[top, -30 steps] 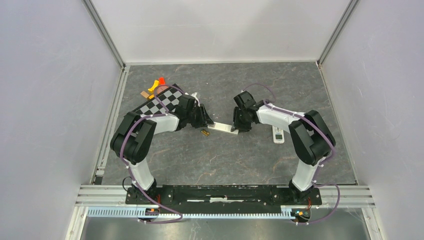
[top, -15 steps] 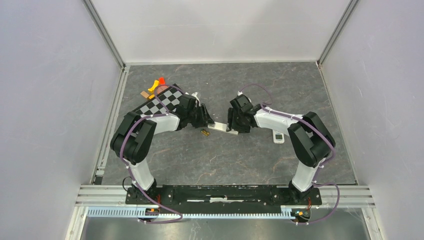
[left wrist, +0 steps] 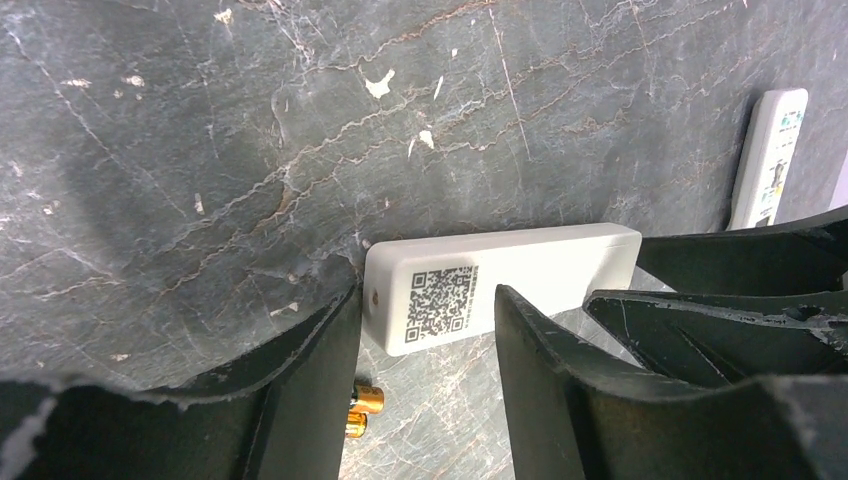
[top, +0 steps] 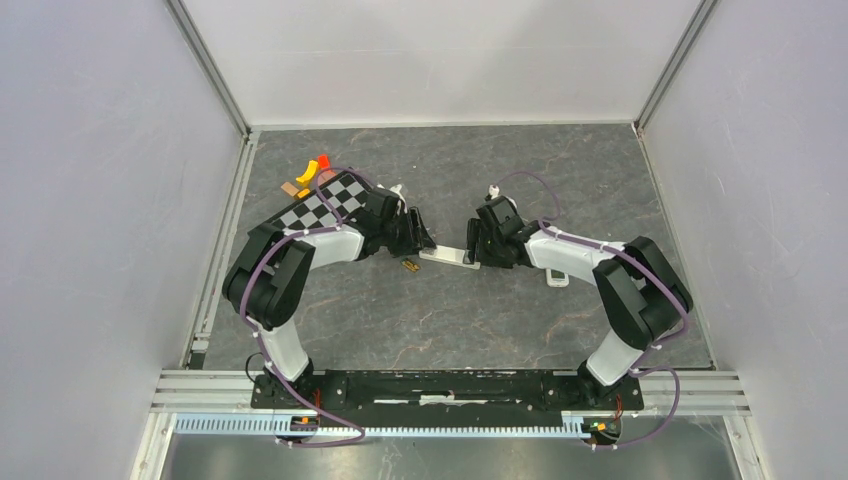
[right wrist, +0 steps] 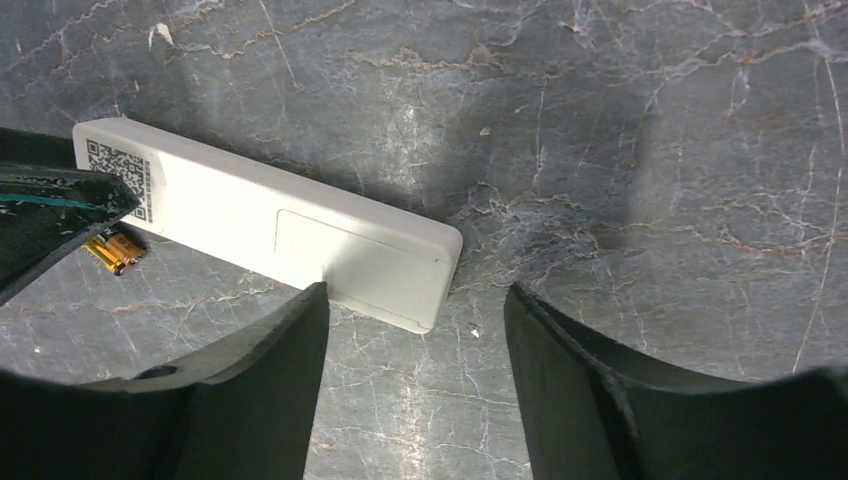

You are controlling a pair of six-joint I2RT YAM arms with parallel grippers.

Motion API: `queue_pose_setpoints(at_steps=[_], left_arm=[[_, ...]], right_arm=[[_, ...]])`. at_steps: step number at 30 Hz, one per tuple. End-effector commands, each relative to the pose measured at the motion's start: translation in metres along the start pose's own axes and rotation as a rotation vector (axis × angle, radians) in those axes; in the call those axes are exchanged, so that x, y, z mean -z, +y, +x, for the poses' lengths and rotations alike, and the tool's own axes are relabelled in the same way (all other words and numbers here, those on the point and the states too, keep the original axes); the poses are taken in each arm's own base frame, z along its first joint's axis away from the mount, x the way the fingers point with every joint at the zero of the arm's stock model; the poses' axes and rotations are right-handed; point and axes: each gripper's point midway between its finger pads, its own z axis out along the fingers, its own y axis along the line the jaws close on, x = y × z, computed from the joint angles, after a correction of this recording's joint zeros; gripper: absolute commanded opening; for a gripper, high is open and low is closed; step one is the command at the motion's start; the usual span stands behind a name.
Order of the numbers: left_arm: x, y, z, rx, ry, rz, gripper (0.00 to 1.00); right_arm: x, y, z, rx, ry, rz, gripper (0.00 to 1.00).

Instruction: Load the batteries into the remote control

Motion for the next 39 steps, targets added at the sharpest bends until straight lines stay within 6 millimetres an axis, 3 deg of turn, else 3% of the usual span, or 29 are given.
queue_pose_setpoints(at_steps=[1, 4, 7, 14, 20, 26, 32, 36, 39], left_arm=[[0.003, 0.026, 0.018, 0.015, 0.058, -0.116, 0.6], [0.004, 0.026, 0.017, 0.015, 0.058, -0.116, 0.6], [0.002, 0.025, 0.016, 0.019, 0.064, -0.108, 0.58], [-0.001, 0.021, 0.023, 0.023, 0.089, -0.073, 0.49], [-0.006, 0.01, 0.037, 0.068, 0.13, 0.027, 0.43], [-0.012, 0.015, 0.055, 0.094, 0.168, 0.043, 0.4], [-0.012, 0.008, 0.052, 0.078, 0.155, 0.06, 0.39], [-0.005, 0.01, 0.038, 0.059, 0.117, 0.005, 0.39], [0.005, 0.018, 0.021, 0.05, 0.067, -0.061, 0.44]], right_arm=[[0.007, 0.0, -0.018, 0.015, -0.074, 0.013, 0.65], [0.007, 0.005, -0.021, 0.006, -0.077, -0.006, 0.47], [0.002, 0.008, -0.017, 0.012, -0.039, -0.006, 0.38], [-0.007, 0.004, -0.003, 0.006, -0.001, 0.013, 0.34], [-0.018, 0.026, 0.009, -0.03, 0.041, -0.06, 0.32], [-0.029, 0.054, 0.022, -0.06, 0.089, -0.14, 0.25], [-0.03, 0.077, 0.019, -0.024, 0.095, -0.189, 0.23], [-0.021, 0.057, 0.005, 0.015, 0.027, -0.095, 0.28], [-0.006, 0.029, -0.011, 0.048, -0.064, -0.008, 0.42]])
